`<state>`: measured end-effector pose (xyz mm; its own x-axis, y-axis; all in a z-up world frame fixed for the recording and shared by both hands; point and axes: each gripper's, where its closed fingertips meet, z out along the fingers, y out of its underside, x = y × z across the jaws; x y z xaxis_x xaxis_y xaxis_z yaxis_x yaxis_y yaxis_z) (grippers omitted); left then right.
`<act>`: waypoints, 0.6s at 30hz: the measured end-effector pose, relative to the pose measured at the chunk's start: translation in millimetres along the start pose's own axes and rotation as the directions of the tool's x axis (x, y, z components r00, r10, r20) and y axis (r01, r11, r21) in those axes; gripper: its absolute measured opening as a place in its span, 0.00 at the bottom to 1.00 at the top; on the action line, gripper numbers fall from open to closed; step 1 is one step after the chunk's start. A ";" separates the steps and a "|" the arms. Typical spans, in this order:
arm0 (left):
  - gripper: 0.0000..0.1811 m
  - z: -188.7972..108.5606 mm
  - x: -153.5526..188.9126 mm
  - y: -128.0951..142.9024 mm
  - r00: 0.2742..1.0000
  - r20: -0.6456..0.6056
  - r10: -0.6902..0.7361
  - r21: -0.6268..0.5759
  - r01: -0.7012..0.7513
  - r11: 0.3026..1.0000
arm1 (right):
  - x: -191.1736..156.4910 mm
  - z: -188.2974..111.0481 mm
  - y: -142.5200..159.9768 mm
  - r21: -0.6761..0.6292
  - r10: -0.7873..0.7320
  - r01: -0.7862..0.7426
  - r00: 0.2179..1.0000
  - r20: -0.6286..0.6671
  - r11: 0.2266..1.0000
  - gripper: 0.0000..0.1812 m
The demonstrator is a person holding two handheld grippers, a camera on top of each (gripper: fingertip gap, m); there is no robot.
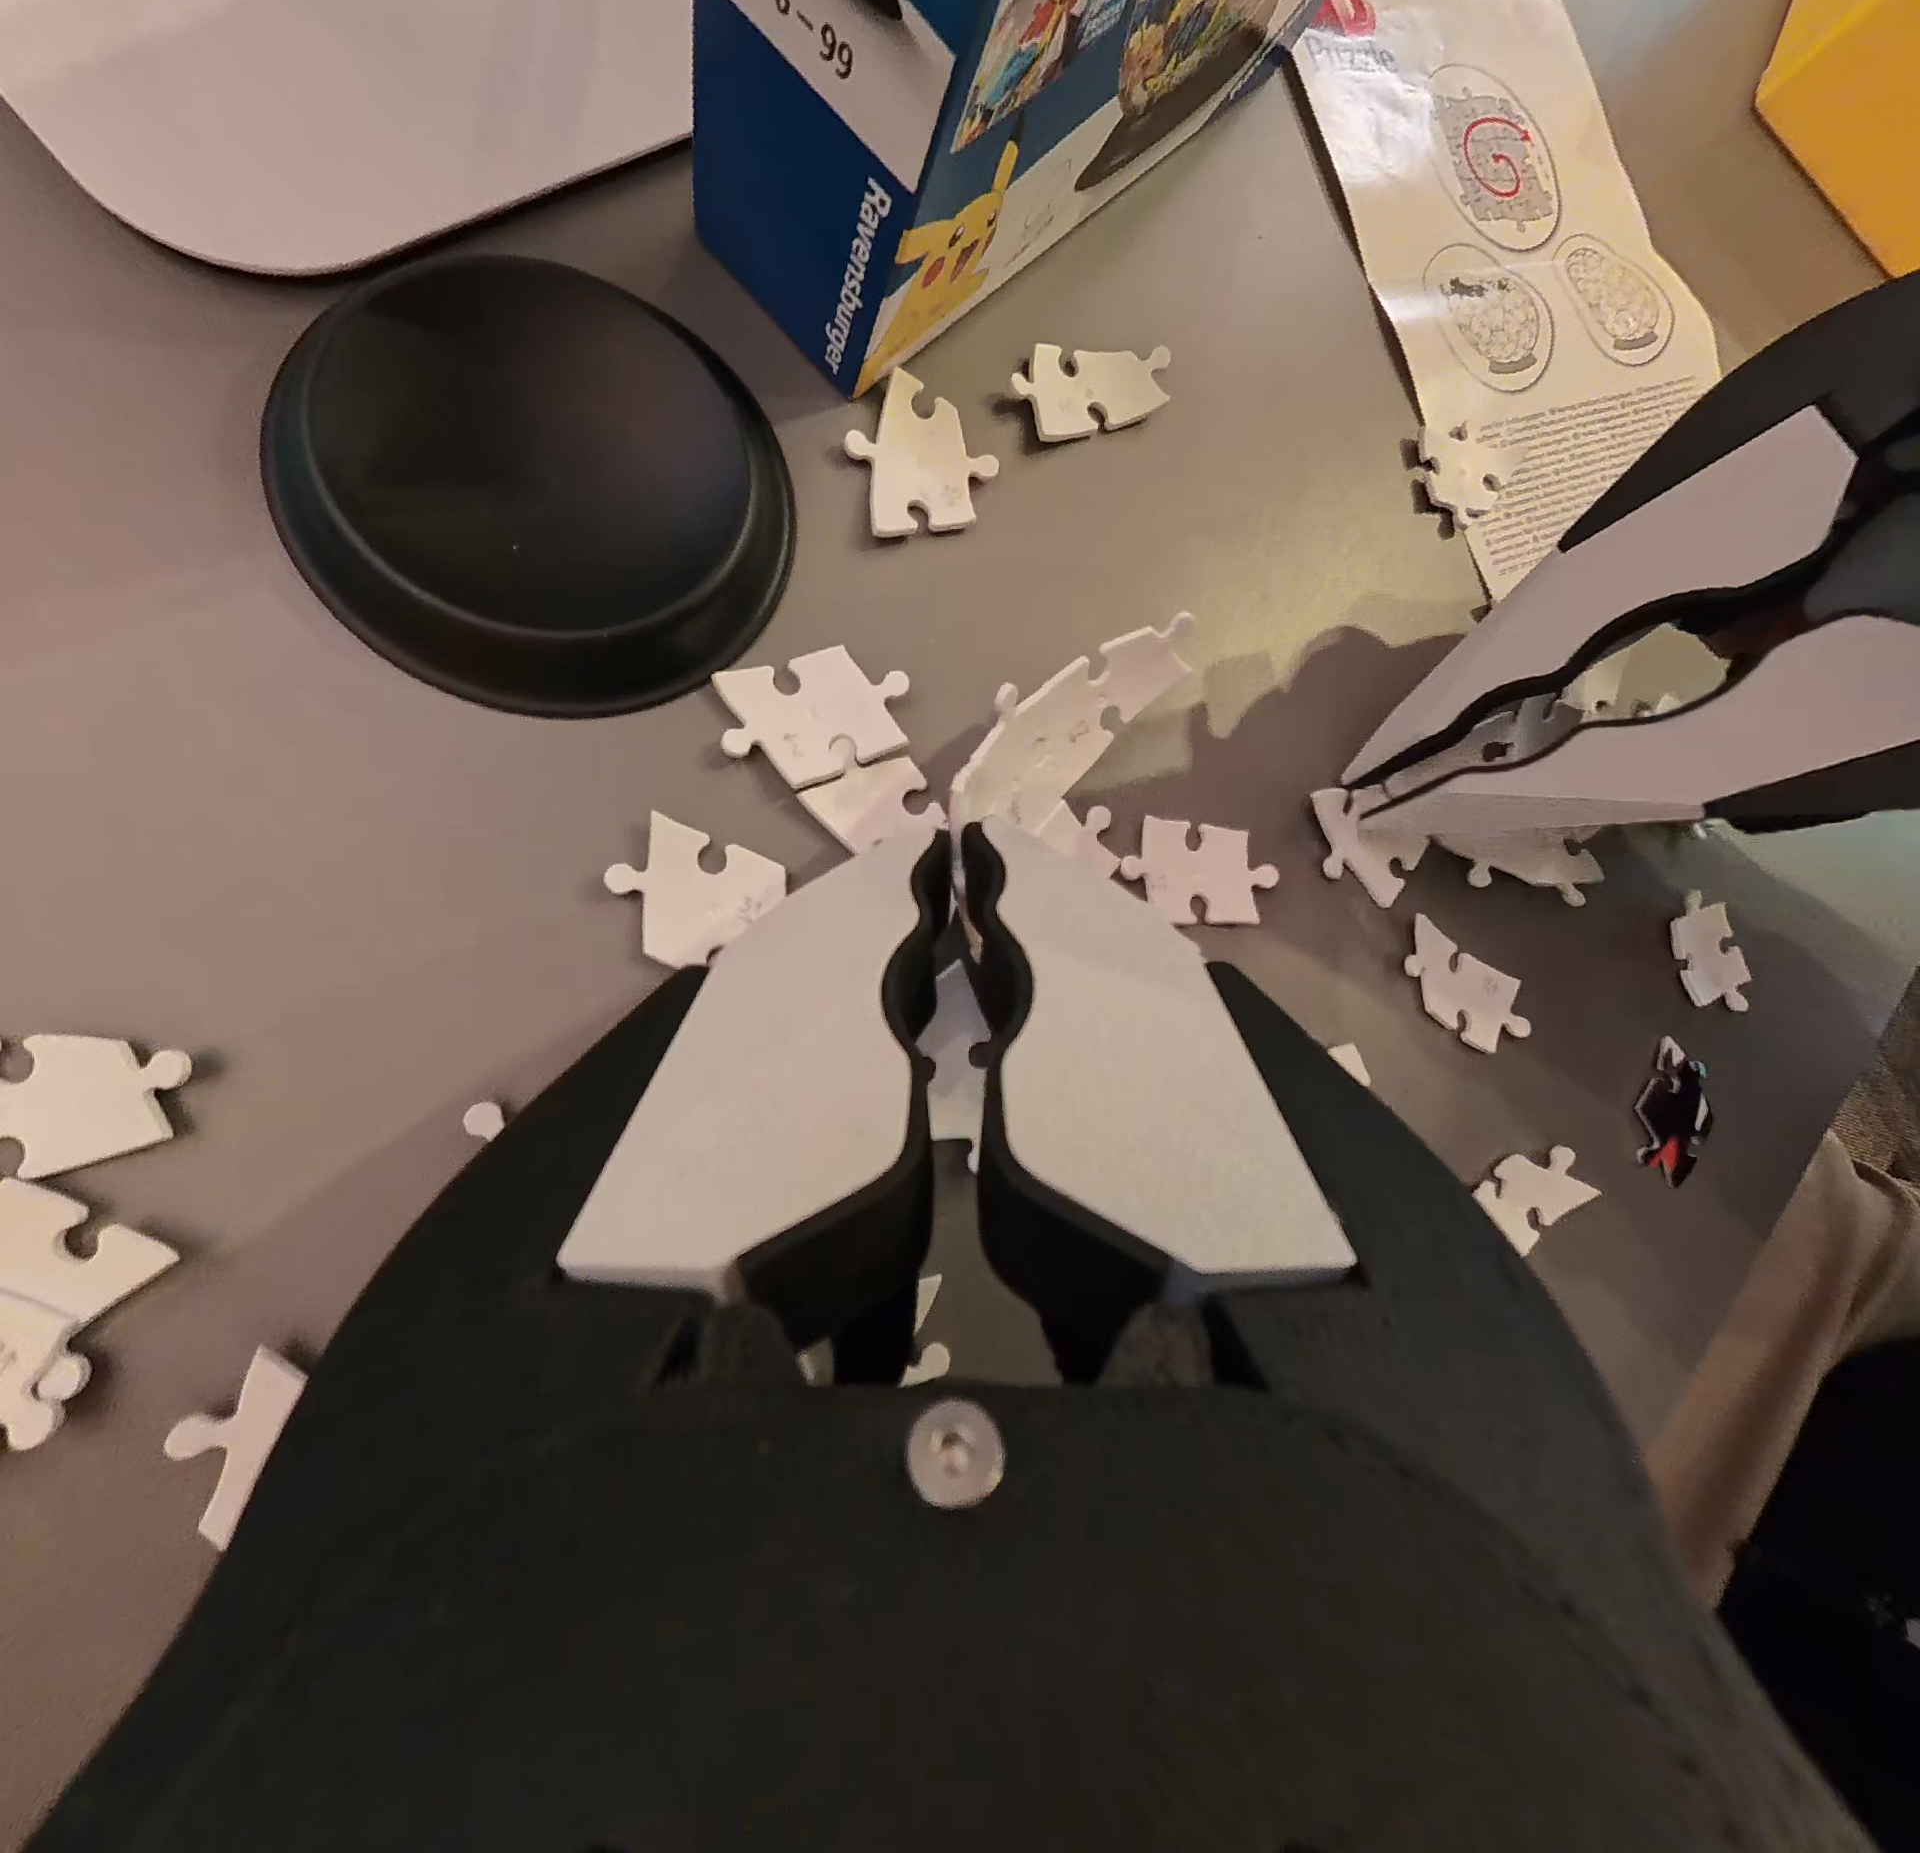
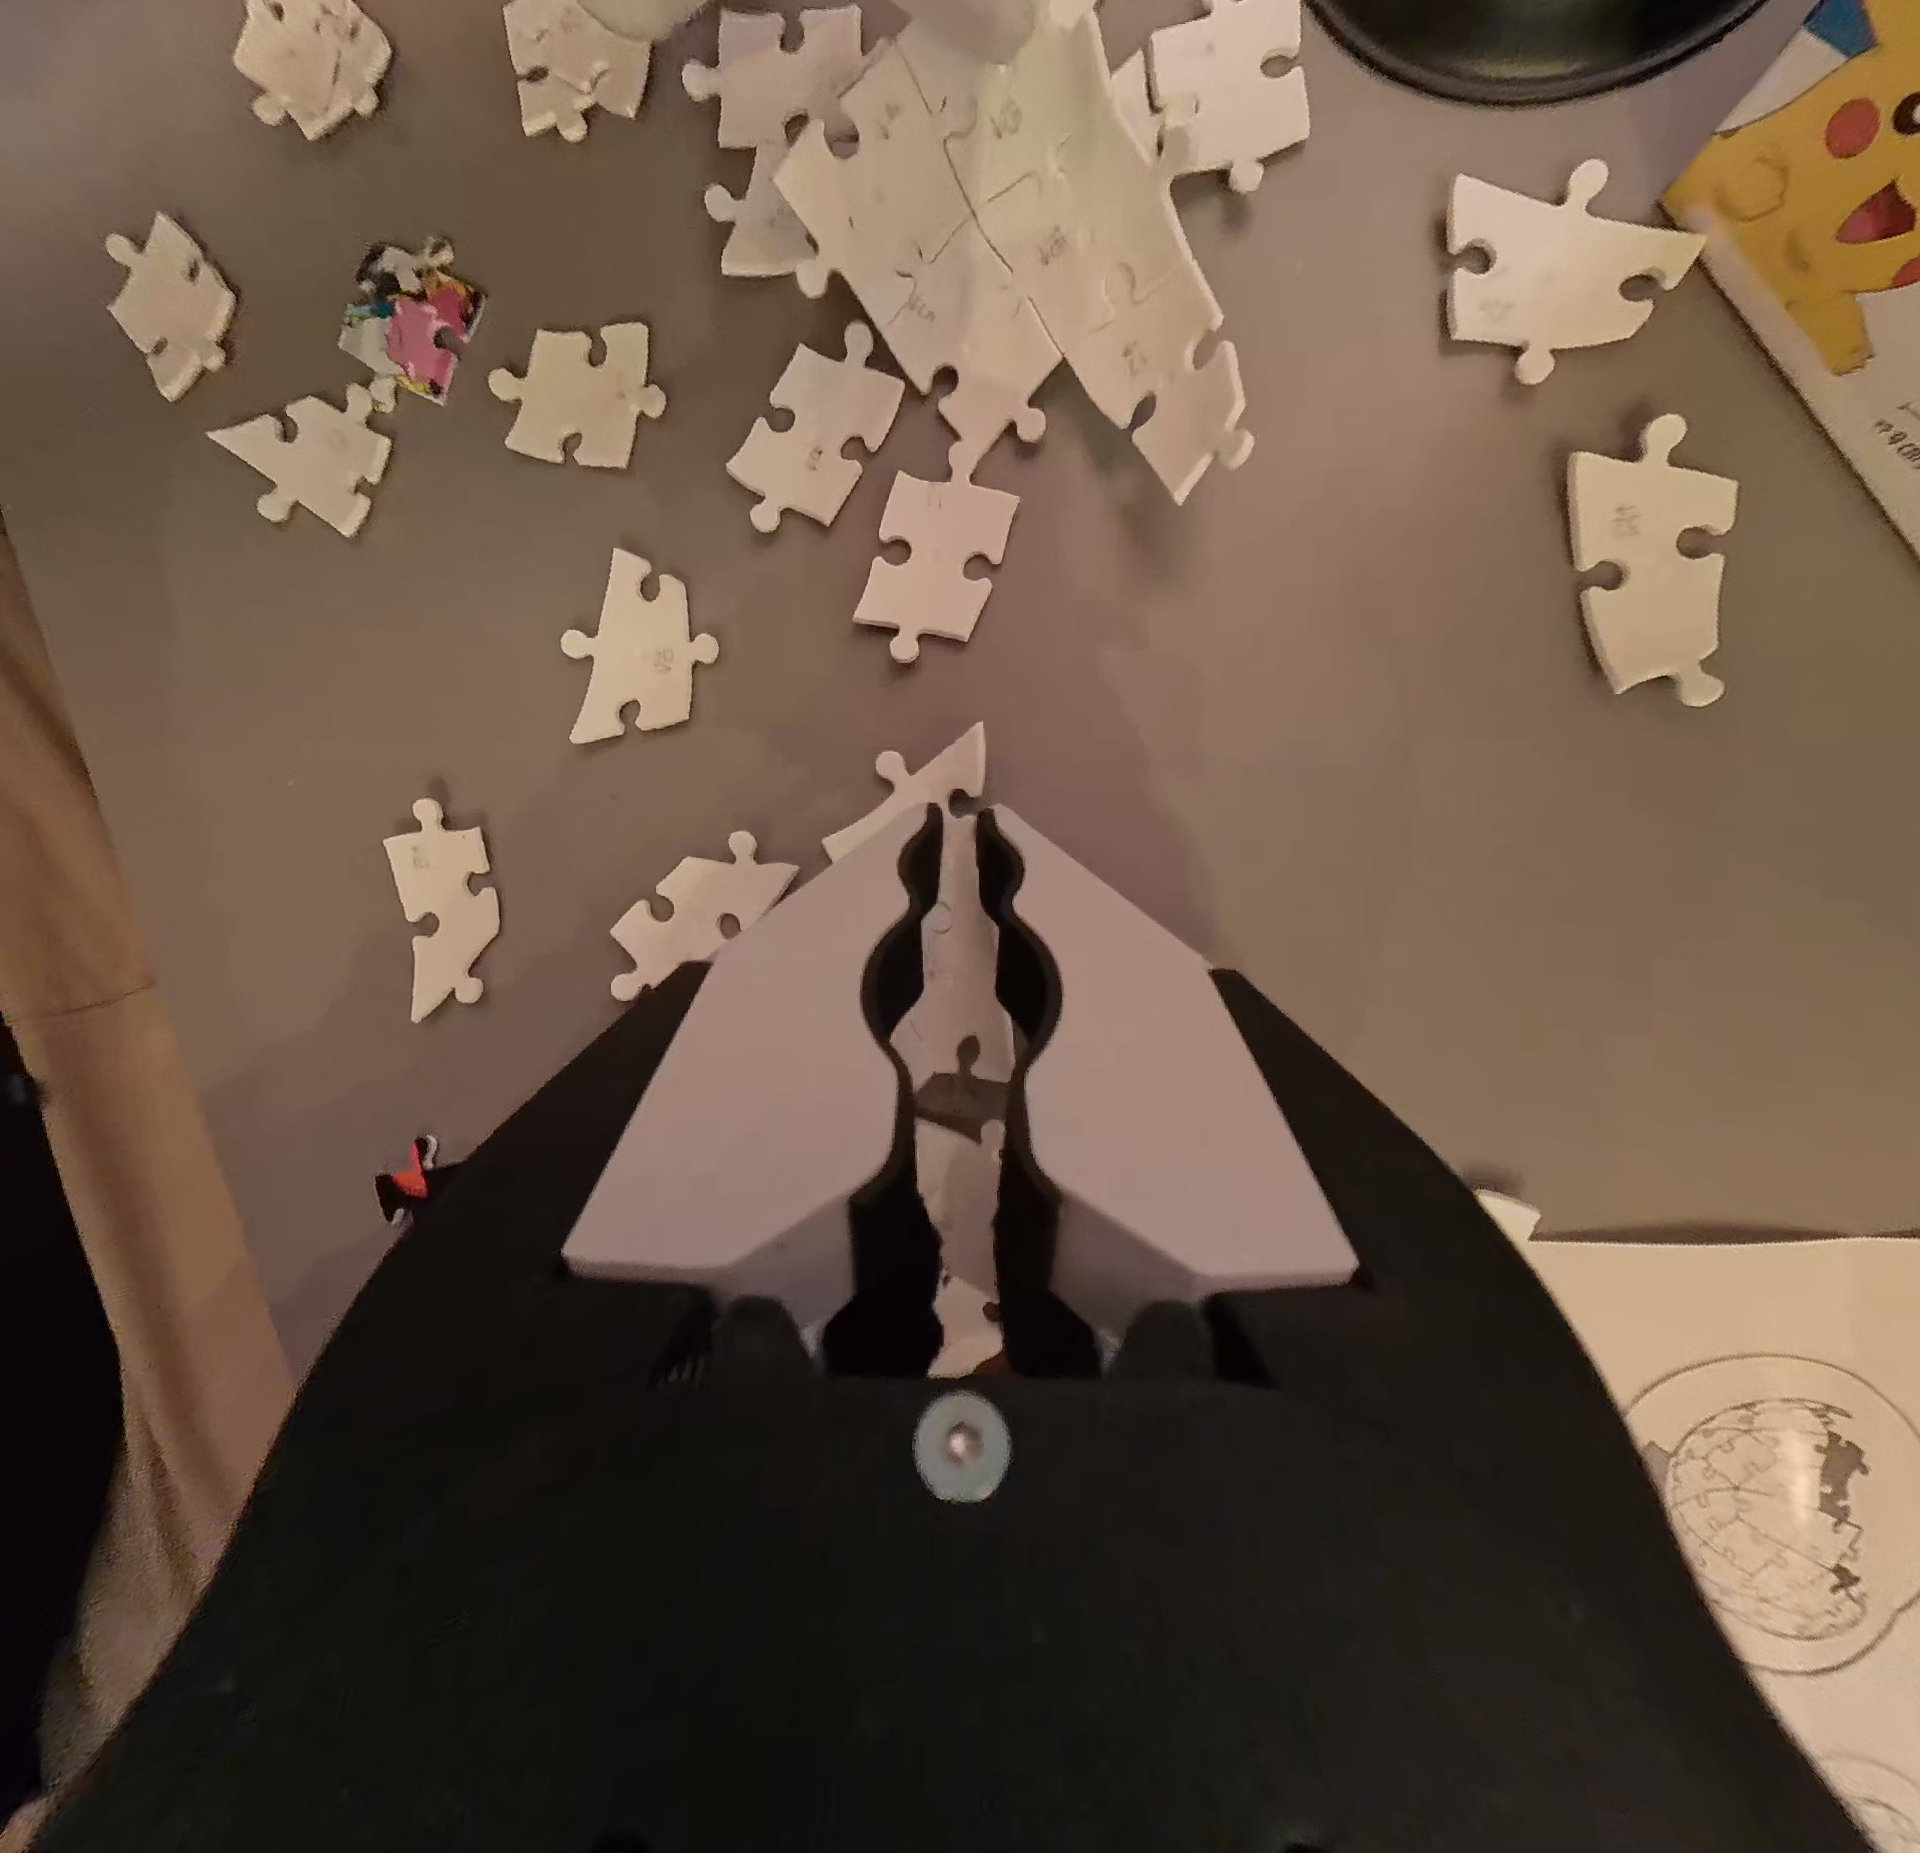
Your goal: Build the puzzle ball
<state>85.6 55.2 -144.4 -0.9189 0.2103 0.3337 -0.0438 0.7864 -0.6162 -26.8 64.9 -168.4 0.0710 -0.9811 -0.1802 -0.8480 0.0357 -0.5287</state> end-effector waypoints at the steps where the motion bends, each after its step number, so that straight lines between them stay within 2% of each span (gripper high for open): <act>1: 0.01 0.6 0.6 -0.4 1.000 0.000 0.002 -0.001 -0.002 1.000 | -0.2 -0.9 -1.3 0.010 0.012 -0.012 1.000 0.009 1.000 0.02; 11: 0.01 11.7 9.6 -16.2 0.999 -0.002 0.035 0.001 -0.035 0.999 | 20.8 -12.6 -19.2 0.146 0.158 -0.164 0.986 0.052 0.976 0.00; 18: 0.01 28.8 17.4 -29.1 0.999 -0.013 0.044 0.004 -0.044 0.999 | 42.4 -16.9 -28.5 0.189 0.209 -0.207 0.978 0.009 0.960 0.00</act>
<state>59.6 19.3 -141.3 -0.9150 0.2522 0.3150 -0.0048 0.7738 -0.6334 -8.5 19.1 -147.0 -0.1027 -0.9502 -0.2942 -0.7294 0.2731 -0.6272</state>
